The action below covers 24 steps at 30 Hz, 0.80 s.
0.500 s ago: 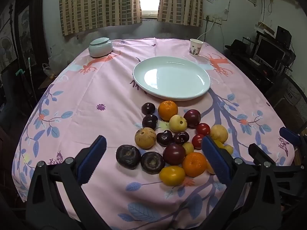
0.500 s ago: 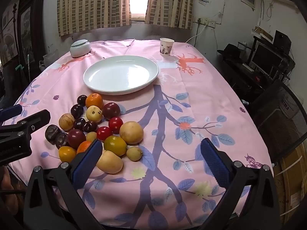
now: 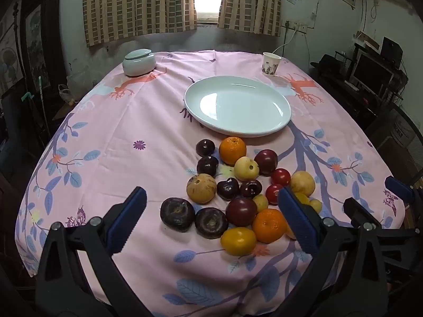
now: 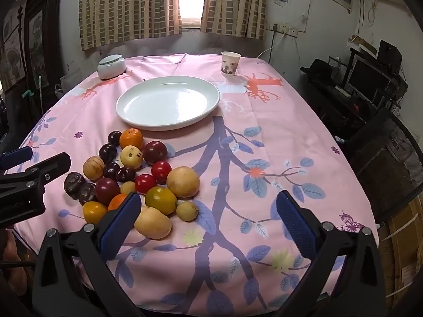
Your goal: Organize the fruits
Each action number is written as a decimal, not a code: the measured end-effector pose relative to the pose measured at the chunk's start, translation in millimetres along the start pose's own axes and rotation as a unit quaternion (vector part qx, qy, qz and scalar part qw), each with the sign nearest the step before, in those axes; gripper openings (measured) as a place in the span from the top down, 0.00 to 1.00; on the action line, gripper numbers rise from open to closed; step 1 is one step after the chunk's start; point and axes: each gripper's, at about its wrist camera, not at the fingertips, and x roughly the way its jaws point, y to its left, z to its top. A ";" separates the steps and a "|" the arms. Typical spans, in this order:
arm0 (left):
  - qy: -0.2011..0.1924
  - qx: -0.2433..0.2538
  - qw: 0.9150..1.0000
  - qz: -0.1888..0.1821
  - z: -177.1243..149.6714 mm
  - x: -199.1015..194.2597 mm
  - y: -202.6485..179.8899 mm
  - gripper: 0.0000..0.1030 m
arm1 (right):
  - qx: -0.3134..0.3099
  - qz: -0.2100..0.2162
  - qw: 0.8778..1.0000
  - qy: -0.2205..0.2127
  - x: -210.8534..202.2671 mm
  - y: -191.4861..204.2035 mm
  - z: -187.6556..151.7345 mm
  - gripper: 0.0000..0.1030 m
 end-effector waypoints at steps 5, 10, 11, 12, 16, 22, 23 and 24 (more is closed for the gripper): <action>0.001 -0.001 1.000 0.001 -0.2 0.8 -1.0 0.02 | -0.004 0.018 1.000 -0.001 2.6 4.3 -1.0 0.01; 0.002 0.000 1.000 0.000 -2.6 2.5 0.1 0.02 | -0.030 0.004 1.000 -0.003 -1.0 13.8 -0.9 0.01; 0.002 0.000 1.000 0.000 -2.8 2.6 0.4 0.02 | -0.031 0.004 1.000 -0.001 -0.1 14.4 -1.2 0.01; 0.003 -0.001 1.000 0.000 -1.9 2.9 0.0 0.02 | -0.030 0.006 1.000 0.001 1.2 14.6 -1.7 0.01; 0.005 -0.003 1.000 0.000 -4.5 4.0 1.1 0.02 | -0.021 0.011 1.000 0.009 5.9 11.7 -1.3 0.01; 0.010 -0.005 1.000 0.000 -7.5 11.7 2.3 0.02 | -0.019 0.013 1.000 0.012 7.4 11.0 -1.4 0.01; 0.010 -0.005 1.000 0.000 -7.9 12.0 2.4 0.02 | -0.020 0.013 1.000 0.012 8.0 11.1 -1.3 0.01; 0.010 -0.005 1.000 0.000 -7.1 11.5 2.4 0.02 | -0.021 0.014 1.000 0.012 8.3 11.4 -1.5 0.01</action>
